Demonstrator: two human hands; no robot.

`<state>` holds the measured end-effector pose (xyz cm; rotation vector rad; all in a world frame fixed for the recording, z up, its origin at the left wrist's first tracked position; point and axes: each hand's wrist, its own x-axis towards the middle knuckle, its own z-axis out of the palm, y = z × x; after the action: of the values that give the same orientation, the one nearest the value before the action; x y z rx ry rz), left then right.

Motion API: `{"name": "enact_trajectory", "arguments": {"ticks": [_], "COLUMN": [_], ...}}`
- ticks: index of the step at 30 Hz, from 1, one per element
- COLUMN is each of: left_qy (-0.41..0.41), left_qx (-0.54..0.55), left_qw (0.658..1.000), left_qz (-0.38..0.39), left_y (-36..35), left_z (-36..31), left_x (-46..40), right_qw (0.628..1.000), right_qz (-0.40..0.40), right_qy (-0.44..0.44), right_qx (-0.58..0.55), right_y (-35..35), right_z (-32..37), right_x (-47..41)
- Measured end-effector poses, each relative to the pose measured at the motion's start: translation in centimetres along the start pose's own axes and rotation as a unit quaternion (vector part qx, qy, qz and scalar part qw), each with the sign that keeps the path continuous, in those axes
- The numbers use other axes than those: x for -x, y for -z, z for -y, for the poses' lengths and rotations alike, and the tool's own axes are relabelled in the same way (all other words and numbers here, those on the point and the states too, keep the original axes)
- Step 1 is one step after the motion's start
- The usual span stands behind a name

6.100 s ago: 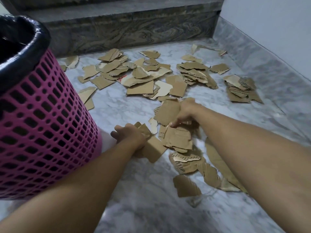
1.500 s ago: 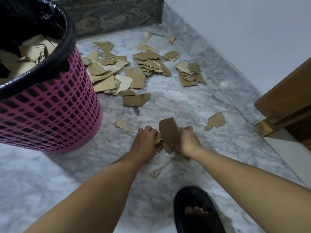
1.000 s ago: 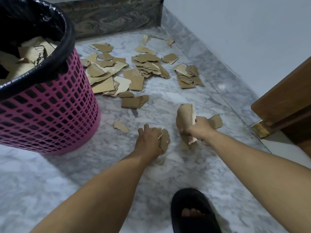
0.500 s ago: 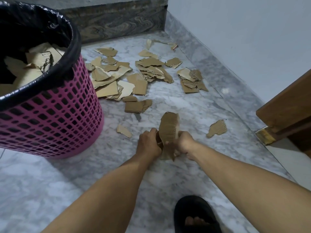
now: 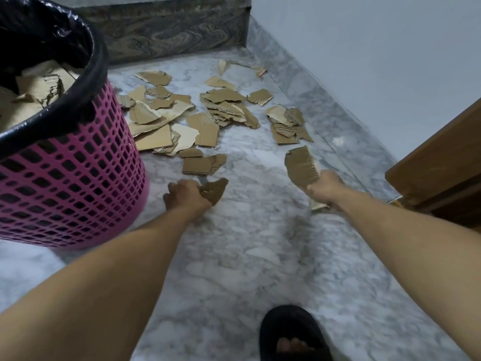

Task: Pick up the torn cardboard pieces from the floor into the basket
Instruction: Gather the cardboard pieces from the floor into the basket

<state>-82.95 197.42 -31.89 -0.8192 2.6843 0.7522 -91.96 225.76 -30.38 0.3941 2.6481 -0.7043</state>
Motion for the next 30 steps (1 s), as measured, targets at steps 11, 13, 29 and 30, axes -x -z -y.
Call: {"name": "enact_trajectory", "arguments": {"ticks": [11, 13, 29, 30], "left_qy": [0.006, 0.002, 0.151, 0.148], "left_qx": [0.019, 0.019, 0.119, 0.101], "left_qw": [1.000, 1.000, 0.979, 0.980], "left_qz": [-0.007, -0.022, 0.068, 0.088], "left_y": [-1.6, -1.8, 4.0, 3.5], "left_z": [0.4, 0.1, 0.7, 1.0], "left_x": [-1.9, -1.6, -2.2, -1.9], "right_qw": [0.993, 0.995, 0.995, 0.995], "right_qz": [0.005, 0.006, 0.043, 0.043], "right_qy": [-0.107, -0.101, 0.078, 0.079], "right_qx": [0.046, 0.022, -0.047, -0.051], "right_y": [-1.1, -1.0, -1.5, -1.5], "right_z": [-1.8, -1.5, 4.0, 4.1], "right_x": [-0.8, -1.3, -0.9, -0.7]}}
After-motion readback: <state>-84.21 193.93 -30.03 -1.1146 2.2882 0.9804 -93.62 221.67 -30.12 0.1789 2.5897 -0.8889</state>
